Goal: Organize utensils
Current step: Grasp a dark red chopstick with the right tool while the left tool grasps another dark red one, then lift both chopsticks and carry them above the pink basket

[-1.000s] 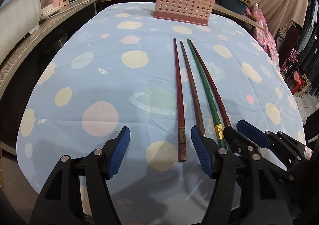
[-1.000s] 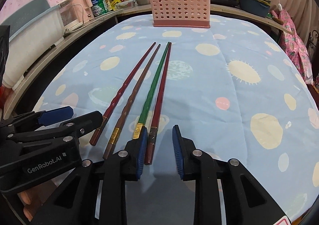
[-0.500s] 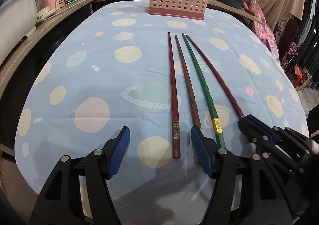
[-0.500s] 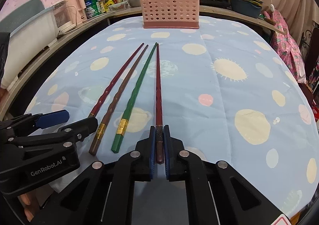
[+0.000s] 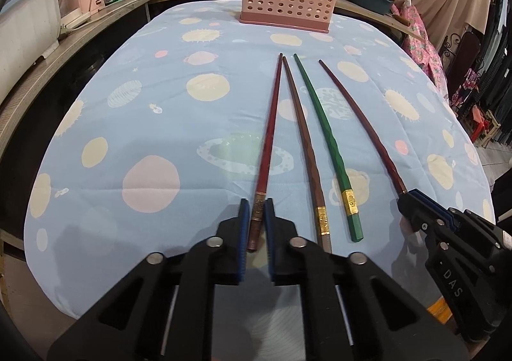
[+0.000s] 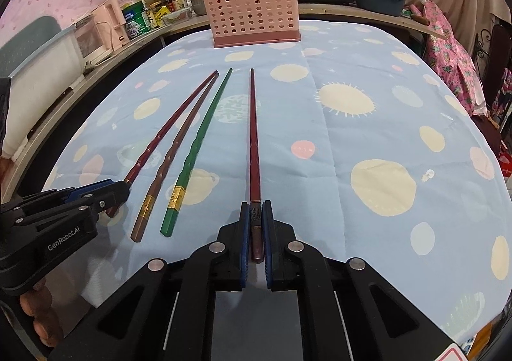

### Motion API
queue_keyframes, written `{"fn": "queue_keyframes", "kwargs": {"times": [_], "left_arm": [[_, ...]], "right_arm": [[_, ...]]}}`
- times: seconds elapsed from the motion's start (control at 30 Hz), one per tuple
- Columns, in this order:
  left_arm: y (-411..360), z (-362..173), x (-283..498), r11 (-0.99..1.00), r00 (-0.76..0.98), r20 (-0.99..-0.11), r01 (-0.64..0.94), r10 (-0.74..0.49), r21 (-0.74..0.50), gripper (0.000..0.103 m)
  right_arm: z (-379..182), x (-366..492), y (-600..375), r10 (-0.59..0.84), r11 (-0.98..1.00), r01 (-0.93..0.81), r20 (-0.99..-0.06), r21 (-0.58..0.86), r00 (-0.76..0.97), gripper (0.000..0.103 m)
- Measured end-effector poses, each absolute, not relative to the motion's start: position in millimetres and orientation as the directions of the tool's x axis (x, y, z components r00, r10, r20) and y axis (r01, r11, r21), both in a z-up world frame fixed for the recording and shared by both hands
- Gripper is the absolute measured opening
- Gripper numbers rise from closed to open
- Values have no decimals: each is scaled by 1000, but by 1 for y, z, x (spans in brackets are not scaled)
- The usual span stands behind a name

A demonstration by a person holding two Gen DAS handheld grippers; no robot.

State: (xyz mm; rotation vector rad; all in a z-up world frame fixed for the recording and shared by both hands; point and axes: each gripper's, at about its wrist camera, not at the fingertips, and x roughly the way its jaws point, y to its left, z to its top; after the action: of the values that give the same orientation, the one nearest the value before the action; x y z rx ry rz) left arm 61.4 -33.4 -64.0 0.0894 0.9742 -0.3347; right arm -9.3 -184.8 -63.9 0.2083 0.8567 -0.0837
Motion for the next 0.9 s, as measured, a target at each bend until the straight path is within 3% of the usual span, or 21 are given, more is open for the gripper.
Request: {"fn": "queue_keyframes", "kwargs": {"times": [0.43,0.9], "left_arm": [[-17,-34,61,946,521,-806,292,-281,-142,8],[8,68,80,941,660,-674,276,-333,-195,7]], "right_arm": [[-34,-23,-205,4,964,188,-715,189,699,7],[66,-21,-237,-20,956,174,-538,237,843,7]]}}
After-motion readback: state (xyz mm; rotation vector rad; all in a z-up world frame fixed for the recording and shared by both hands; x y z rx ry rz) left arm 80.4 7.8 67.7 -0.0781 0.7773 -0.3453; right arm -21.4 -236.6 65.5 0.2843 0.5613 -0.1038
